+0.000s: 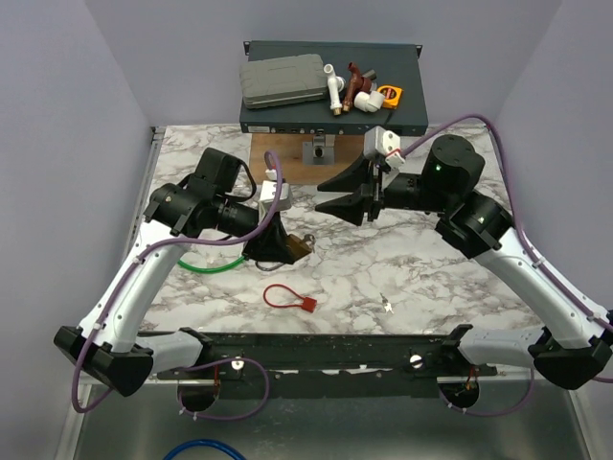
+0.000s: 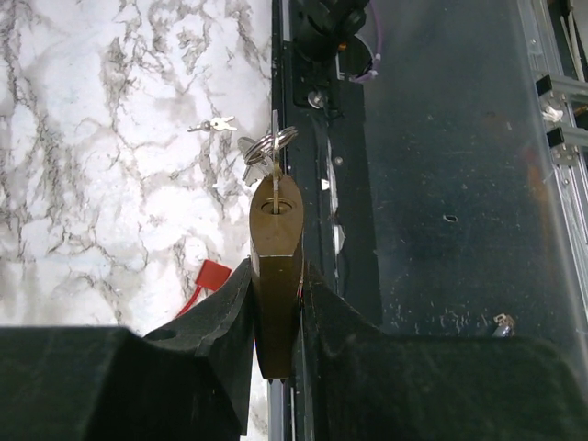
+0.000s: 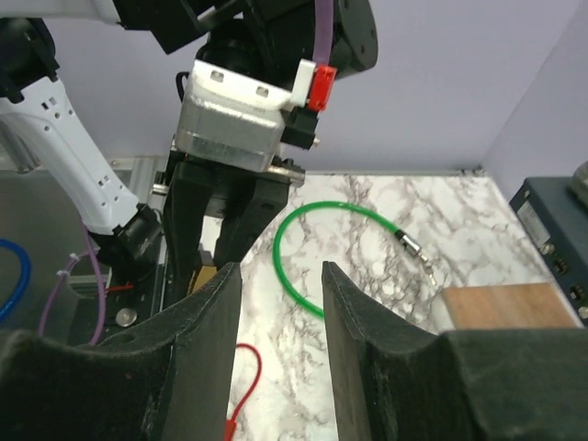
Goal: Unlock with the key
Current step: Unlock the lock.
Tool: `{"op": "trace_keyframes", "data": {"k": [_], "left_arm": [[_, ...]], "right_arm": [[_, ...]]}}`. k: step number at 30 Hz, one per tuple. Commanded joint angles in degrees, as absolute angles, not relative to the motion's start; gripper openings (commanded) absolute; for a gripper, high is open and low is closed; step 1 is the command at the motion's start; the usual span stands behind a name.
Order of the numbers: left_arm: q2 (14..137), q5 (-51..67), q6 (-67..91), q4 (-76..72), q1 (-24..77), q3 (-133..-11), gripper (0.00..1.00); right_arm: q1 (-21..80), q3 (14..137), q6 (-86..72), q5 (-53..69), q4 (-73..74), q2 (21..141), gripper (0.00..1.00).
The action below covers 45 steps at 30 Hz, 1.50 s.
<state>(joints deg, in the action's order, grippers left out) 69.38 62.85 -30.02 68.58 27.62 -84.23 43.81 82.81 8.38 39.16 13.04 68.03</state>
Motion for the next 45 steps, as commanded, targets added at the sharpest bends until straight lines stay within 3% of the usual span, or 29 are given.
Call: {"op": "trace_keyframes", "data": {"k": [1, 7, 10, 20, 36, 45], "left_arm": [[70.26, 67.67, -29.36, 61.42, 25.0, -84.03, 0.0], [75.35, 71.09, -30.58, 62.67, 22.67, -88.91, 0.0], [78.98, 72.06, -32.6, 67.47, 22.5, -93.63, 0.0], [76.9, 72.69, -35.76, 70.02, 21.95, -93.17, 0.0], [73.66, 72.69, -37.17, 70.05, 21.97, -90.11, 0.0], [73.56, 73.18, -37.42, 70.36, 21.93, -90.35, 0.0]], "right_arm": [[43.0, 81.79, 6.59, 43.05, 15.34, 68.15, 0.43], [42.66, 77.03, 5.12, 40.69, 10.97, 65.57, 0.5], [42.45, 77.07, 4.11, 40.39, 10.37, 66.28, 0.48], [41.72, 79.89, 1.39, 42.45, 11.71, 68.44, 0.25], [41.49, 79.24, -4.6, 54.0, 6.59, 71.8, 0.35], [41.5, 78.93, -4.22, 53.31, 7.16, 72.68, 0.33]]}}
